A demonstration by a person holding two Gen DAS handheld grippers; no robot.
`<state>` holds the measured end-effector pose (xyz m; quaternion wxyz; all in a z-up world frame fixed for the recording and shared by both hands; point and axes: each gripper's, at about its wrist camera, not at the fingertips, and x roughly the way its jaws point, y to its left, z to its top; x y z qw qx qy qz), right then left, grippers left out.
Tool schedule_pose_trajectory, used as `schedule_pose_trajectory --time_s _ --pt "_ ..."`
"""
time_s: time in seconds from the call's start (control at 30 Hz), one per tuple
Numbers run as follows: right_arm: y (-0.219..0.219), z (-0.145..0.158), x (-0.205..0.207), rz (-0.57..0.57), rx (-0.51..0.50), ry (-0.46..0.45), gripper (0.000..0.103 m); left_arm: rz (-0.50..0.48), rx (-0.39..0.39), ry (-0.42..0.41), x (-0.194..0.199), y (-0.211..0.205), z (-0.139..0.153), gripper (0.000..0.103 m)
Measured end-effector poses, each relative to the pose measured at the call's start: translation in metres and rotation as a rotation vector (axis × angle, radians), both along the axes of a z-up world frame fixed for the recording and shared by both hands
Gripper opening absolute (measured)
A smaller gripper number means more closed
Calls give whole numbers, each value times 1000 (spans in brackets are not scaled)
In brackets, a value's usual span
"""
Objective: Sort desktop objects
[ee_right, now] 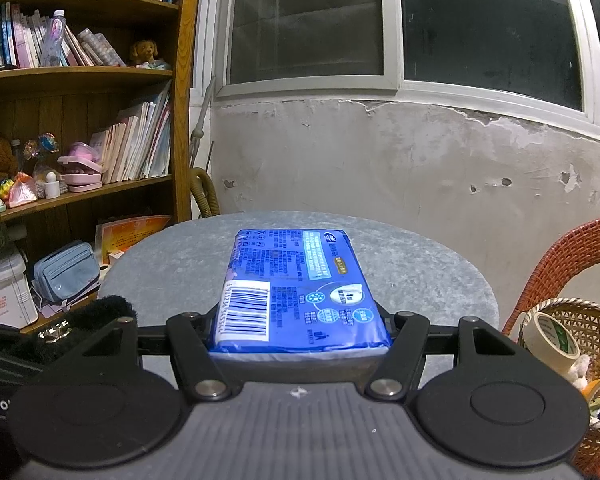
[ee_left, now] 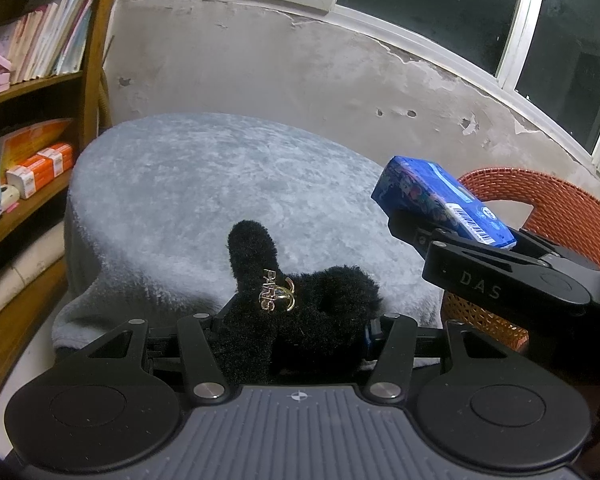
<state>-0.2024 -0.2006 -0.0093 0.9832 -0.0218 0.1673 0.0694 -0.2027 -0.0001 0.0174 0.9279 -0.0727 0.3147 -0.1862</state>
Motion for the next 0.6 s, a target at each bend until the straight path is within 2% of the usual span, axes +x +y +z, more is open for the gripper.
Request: schedule_pose_trajectory --time_s 0.6 --pt "-1 2 2 2 -1 1 60 1 -3 1 1 2 -1 60"
